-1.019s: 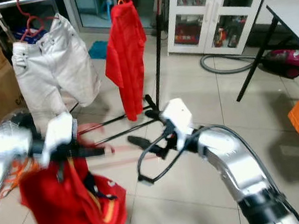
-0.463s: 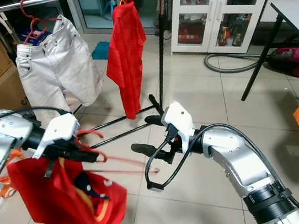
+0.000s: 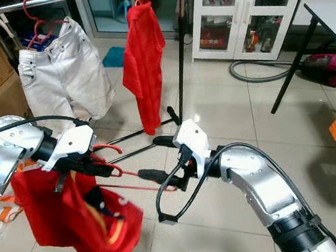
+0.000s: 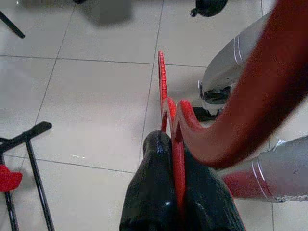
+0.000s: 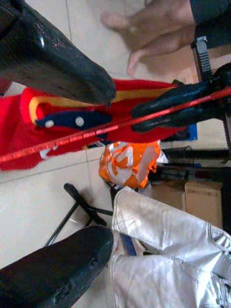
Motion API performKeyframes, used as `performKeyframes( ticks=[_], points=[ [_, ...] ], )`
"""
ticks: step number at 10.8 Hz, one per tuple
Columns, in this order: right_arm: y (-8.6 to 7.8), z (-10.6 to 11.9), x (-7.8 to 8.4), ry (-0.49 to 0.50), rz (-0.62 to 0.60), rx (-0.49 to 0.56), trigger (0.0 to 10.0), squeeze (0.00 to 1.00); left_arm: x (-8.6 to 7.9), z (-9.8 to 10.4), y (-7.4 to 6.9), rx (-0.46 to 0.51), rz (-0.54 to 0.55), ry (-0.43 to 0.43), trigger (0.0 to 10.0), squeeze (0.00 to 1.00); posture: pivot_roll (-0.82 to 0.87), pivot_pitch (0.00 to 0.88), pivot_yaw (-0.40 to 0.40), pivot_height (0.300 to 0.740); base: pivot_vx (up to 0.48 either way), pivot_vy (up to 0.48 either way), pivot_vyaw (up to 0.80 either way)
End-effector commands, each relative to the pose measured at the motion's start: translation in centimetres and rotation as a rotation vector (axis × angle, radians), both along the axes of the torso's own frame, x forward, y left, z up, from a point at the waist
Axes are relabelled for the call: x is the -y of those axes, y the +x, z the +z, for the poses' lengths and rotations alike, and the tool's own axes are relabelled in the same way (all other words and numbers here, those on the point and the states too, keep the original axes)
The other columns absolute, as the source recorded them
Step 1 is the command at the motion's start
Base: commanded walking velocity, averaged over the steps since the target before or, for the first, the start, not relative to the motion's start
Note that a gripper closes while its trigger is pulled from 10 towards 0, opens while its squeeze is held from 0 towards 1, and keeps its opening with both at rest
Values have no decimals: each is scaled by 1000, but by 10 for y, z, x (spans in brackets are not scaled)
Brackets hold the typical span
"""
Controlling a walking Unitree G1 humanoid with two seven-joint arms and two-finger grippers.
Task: Hang hanger
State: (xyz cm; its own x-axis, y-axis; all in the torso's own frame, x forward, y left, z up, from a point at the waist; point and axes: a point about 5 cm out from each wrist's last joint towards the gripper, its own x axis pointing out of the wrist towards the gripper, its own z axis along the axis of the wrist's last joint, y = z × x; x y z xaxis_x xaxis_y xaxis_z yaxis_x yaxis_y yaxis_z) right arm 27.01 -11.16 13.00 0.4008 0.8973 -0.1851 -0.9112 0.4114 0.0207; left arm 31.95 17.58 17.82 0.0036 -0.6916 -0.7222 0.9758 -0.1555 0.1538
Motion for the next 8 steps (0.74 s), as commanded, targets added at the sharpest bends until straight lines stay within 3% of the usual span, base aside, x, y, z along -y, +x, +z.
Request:
performKeyframes(
  ticks=[1,5,8],
  points=[
    [-4,1,-1,14,4,-3,10000,0,0,10,2,56,-19,18,10000,0,25,29,25,740,0,0,0],
    [-7,0,-4,36,-35,-14,10000,0,1,8,0,47,-12,-2,10000,0,43,35,31,740,0,0,0],
    [0,8,1,12,-34,3,10000,0,5,9,2,55,-1,-24,10000,0,30,30,31,740,0,0,0]
  ],
)
